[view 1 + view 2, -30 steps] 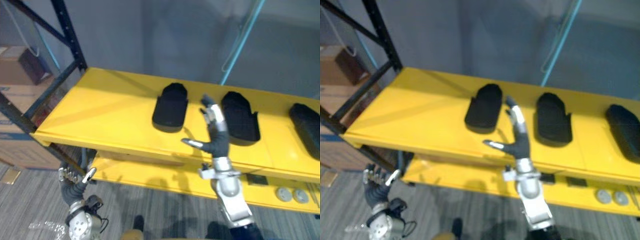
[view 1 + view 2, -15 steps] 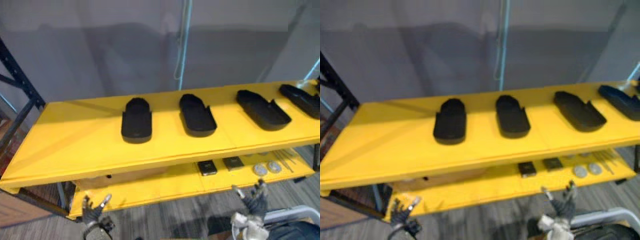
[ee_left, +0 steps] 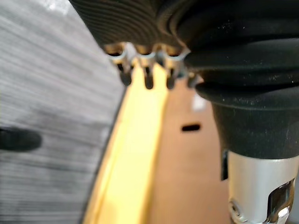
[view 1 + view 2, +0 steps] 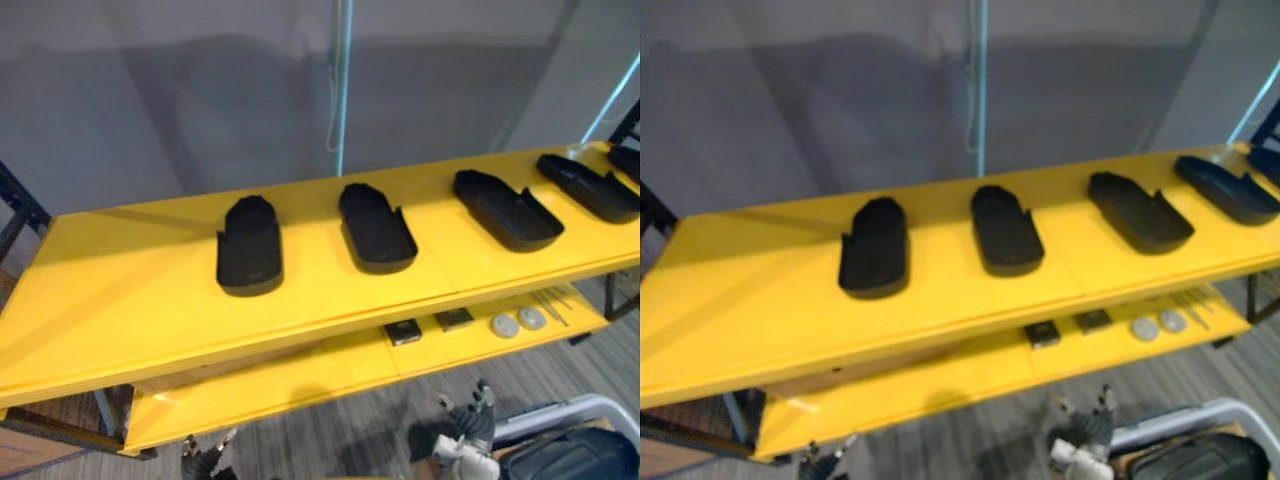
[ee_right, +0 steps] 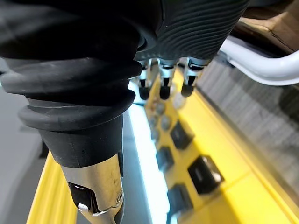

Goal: Walk over and take plastic housings, then place them on the shelf

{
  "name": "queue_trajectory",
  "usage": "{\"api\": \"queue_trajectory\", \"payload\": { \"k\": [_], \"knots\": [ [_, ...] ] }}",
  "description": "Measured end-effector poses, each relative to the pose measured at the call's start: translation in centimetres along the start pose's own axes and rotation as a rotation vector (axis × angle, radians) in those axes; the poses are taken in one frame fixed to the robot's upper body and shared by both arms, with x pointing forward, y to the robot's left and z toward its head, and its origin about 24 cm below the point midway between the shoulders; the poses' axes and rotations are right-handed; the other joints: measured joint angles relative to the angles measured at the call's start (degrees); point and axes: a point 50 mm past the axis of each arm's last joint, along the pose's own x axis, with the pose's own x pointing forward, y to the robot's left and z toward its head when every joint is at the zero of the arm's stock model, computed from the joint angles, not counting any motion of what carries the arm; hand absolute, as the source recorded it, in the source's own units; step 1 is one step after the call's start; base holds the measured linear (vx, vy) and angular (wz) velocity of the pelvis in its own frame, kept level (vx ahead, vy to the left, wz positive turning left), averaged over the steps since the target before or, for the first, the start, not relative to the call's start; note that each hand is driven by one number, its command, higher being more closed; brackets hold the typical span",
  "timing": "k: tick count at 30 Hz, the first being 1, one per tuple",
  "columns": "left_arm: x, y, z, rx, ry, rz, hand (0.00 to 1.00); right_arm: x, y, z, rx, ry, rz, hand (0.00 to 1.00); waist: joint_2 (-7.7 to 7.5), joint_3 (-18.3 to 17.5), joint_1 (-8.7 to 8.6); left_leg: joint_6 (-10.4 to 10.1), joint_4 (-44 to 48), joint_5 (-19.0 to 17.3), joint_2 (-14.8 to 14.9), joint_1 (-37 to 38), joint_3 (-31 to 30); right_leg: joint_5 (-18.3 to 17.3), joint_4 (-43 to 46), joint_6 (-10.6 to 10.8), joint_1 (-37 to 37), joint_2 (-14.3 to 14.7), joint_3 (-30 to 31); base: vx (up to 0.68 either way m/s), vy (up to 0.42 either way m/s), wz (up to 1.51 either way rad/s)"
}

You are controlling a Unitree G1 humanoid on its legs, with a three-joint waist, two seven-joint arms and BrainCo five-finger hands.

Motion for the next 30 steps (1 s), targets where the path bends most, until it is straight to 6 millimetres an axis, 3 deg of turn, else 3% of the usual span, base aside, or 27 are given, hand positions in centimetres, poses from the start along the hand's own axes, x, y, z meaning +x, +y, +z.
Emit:
{"api": "queue_trajectory", "payload": {
  "k": [4, 7, 9, 13, 14, 16, 17, 18, 20, 21, 23, 27, 28, 30],
  "knots": [
    [0.3, 0.1, -1.0, 0.093, 0.070, -0.031, 0.00, 0.1, 0.2, 2.5, 0.054, -0.109, -0.002, 0.00, 0.19, 0.37, -0.80, -1.62, 0.16, -1.26, 1.42, 3.44, 9.08, 0.67, 0.03, -0.52, -1.22, 1.85, 7.14, 0.07, -0.003, -0.96],
    [0.7, 0.2, -1.2, 0.158, 0.100, -0.036, 0.00, -0.5, -0.6, 4.8, 0.049, -0.229, 0.042, 0.00, 0.89, 1.20, -3.17, -2.49, 0.33, -1.87, 2.74, 5.52, 14.46, 2.13, 0.00, -1.01, -2.28, 3.77, 10.45, 0.02, -0.048, -0.94],
    [0.9, 0.9, -1.4, 0.177, 0.114, -0.020, 0.00, -1.1, -1.9, 5.1, 0.026, -0.267, 0.073, 0.00, 1.10, 1.36, -5.30, -3.22, 0.35, -2.41, 3.31, 7.07, 16.81, 2.31, 0.04, -1.28, -2.37, 4.82, 12.61, -0.03, -0.077, -0.75],
    [0.9, 1.3, -1.8, 0.164, 0.134, -0.006, 0.00, -1.7, -3.1, 4.4, 0.017, -0.249, 0.116, 0.00, 1.21, 1.40, -6.10, -3.74, 1.28, -3.46, 3.64, 8.40, 18.06, 2.44, 0.22, -1.51, -2.80, 5.84, 14.99, -0.07, -0.054, -0.45],
    [0.9, 1.4, -1.8, 0.155, 0.134, -0.002, 0.00, -1.6, -2.7, 4.7, 0.028, -0.262, 0.145, 0.00, 0.70, 1.70, -5.53, -3.24, 5.75, -5.32, 4.35, 7.26, 16.05, 2.36, 0.44, -1.54, -3.25, 5.79, 16.55, -0.08, -0.048, -0.62],
    [0.6, 1.7, -2.3, 0.096, 0.154, 0.017, 0.00, -1.3, -1.5, 5.7, 0.037, -0.315, 0.234, 0.00, 0.66, 2.20, -4.34, -0.11, 15.79, -9.49, 6.16, 3.41, 5.32, 2.04, 0.89, -1.54, -4.24, 6.37, 19.82, -0.11, -0.047, -0.82],
    [0.4, 1.5, -2.6, 0.045, 0.167, 0.025, 0.00, -0.9, -0.6, 6.6, 0.034, -0.353, 0.284, 0.00, 1.33, 2.63, -3.36, 1.19, 21.88, -12.39, 6.75, 0.24, -2.29, 2.28, 0.89, -1.24, -5.03, 6.60, 21.69, -0.12, 0.043, -0.95],
    [0.2, 1.1, -2.9, 0.011, 0.182, 0.024, 0.00, -0.4, 0.1, 7.5, 0.035, -0.391, 0.315, 0.00, 2.92, 2.69, -2.27, 1.94, 24.75, -14.98, 6.36, -1.78, -9.53, 2.63, 0.79, -1.25, -5.98, 7.22, 23.37, -0.13, 0.157, -0.88],
    [-0.1, 0.7, -3.4, -0.013, 0.206, 0.015, 0.00, 0.4, 1.1, 8.4, 0.030, -0.427, 0.337, 0.00, 5.17, 2.37, -1.17, 0.67, 23.72, -18.49, 5.28, -2.12, -16.41, 4.00, 0.76, -0.86, -7.73, 7.65, 24.40, -0.17, 0.230, -0.69],
    [-0.2, 0.6, -3.5, -0.014, 0.210, 0.006, 0.00, 0.7, 1.7, 8.9, 0.041, -0.442, 0.330, 0.00, 5.81, 2.40, -1.21, -0.94, 21.51, -20.69, 4.67, -2.18, -17.43, 4.81, 0.90, 0.18, -9.15, 7.45, 24.36, -0.15, 0.200, -0.41],
    [0.1, 1.1, -3.1, -0.014, 0.196, 0.006, 0.00, 0.4, 2.5, 8.7, 0.072, -0.419, 0.317, 0.00, 3.88, 3.42, -0.77, -0.27, 21.69, -20.31, 2.11, -2.24, -16.56, 6.38, 1.39, 1.41, -9.57, 5.27, 25.46, -0.11, 0.164, -0.19],
    [0.3, 1.5, -3.0, 0.014, 0.188, -0.007, 0.00, -0.3, 2.2, 7.0, 0.065, -0.338, 0.288, 0.00, 2.54, 5.31, -0.53, 1.79, 26.75, -22.27, 0.58, -3.14, -14.61, 6.81, 5.25, 1.93, -11.65, 4.18, 25.56, -0.09, 0.171, -0.31],
    [0.2, 1.7, -3.1, 0.013, 0.193, -0.003, 0.00, -0.6, 1.9, 6.6, 0.072, -0.321, 0.286, 0.00, 2.60, 5.53, 0.01, 2.31, 27.79, -22.79, 0.62, -3.13, -12.75, 7.75, 5.62, 2.06, -12.17, 3.95, 23.99, -0.07, 0.090, -0.63],
    [0.1, 1.7, -3.2, 0.028, 0.189, 0.002, 0.00, -1.9, 1.5, 6.3, 0.083, -0.315, 0.335, 0.00, 2.91, 5.96, -0.32, 2.99, 27.56, -22.81, 0.60, -2.13, -10.30, 9.41, 5.14, 0.25, -11.52, 2.62, 16.08, -0.10, 0.058, -0.51]
  ]
}}
